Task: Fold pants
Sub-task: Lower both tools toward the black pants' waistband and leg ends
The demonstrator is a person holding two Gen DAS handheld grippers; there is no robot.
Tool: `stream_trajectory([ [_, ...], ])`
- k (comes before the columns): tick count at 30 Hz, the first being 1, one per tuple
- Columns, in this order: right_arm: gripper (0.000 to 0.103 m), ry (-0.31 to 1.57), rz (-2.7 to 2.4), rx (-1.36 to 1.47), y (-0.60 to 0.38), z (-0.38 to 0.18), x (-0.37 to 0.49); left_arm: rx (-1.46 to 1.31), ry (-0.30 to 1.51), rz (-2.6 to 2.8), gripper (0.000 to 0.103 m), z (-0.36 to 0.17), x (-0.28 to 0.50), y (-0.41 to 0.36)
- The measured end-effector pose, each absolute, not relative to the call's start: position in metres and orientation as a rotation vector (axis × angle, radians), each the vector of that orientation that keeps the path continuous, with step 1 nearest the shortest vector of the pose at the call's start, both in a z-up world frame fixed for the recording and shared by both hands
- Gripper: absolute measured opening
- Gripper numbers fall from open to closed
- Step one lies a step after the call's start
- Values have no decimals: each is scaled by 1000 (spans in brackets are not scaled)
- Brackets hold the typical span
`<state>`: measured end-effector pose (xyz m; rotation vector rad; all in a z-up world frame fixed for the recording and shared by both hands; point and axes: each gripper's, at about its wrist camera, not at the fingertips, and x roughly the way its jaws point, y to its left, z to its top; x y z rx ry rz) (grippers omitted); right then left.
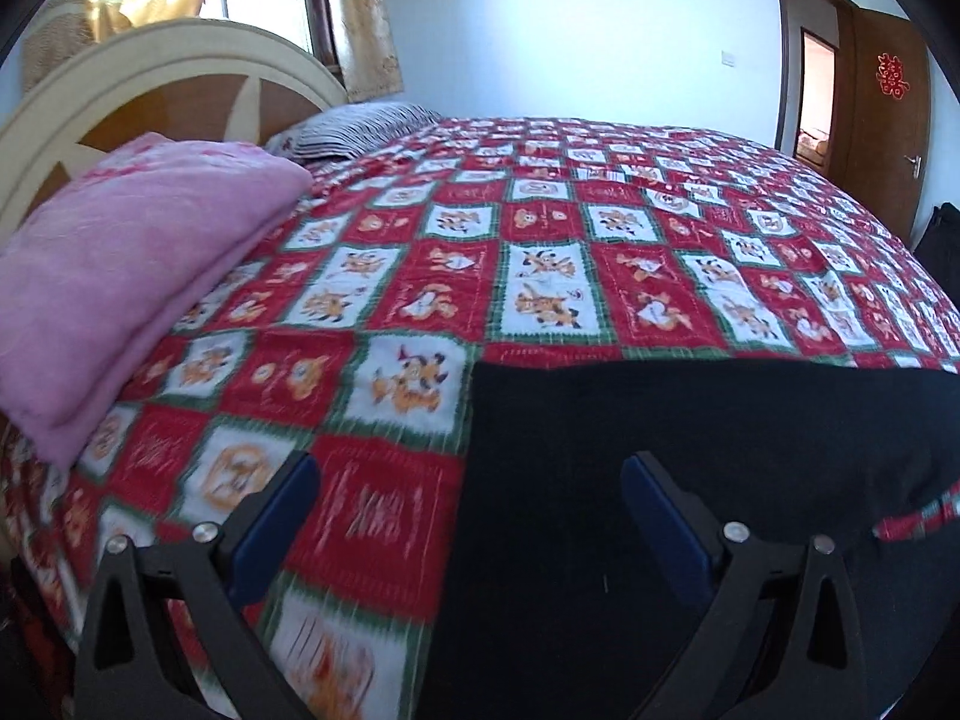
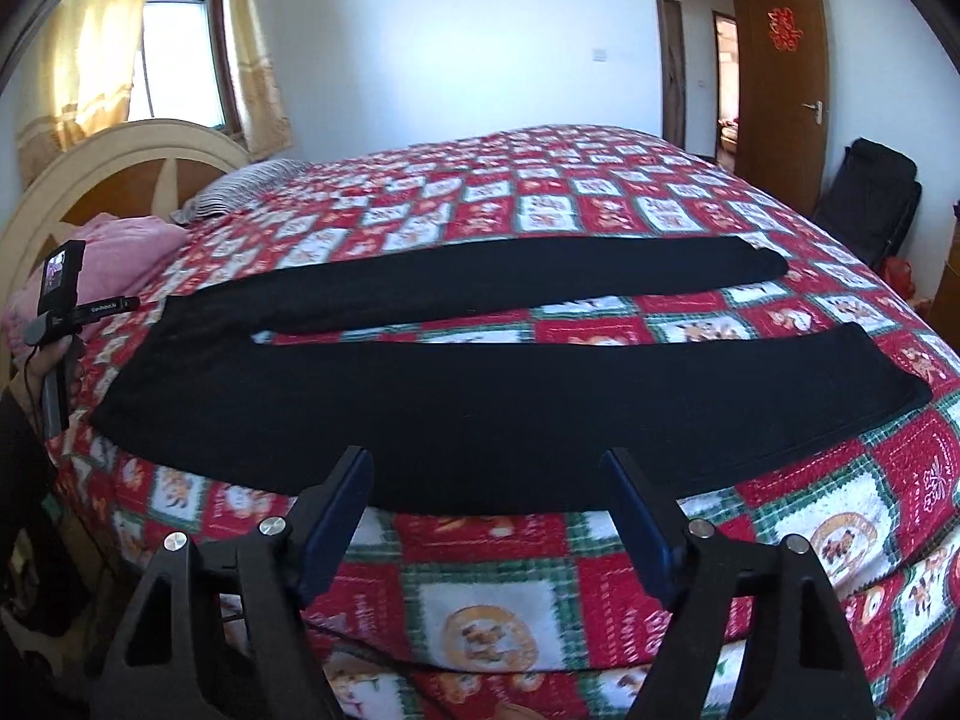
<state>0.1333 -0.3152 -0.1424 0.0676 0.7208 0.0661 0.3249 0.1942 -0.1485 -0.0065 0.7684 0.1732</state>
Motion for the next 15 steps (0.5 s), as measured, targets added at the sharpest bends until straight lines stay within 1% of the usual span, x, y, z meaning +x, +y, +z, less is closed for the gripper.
stream_trajectory([
  [2, 78, 734, 49, 70, -320, -145, 142, -22, 789, 158, 97, -154, 344, 200],
  [3, 78, 742, 43, 68, -322, -146, 147, -33, 797, 151, 93, -156, 350, 202],
  [5, 77, 751, 37, 62, -324, -148, 156, -45, 822, 138, 91, -161, 363, 205],
  [6, 77, 756, 38, 59, -324, -149, 161, -45, 829, 131, 88, -163, 369, 205],
  [10, 71, 760, 43, 46, -327, -148, 179, -38, 870, 97, 77, -174, 387, 207],
  [13, 71, 755, 44, 42, -330, -146, 191, -63, 897, 84, 76, -183, 395, 212],
  [14, 71, 752, 43, 40, -332, -144, 195, -72, 901, 81, 75, -186, 397, 214],
  [15, 71, 749, 41, 41, -334, -143, 199, -86, 904, 72, 70, -188, 400, 216],
])
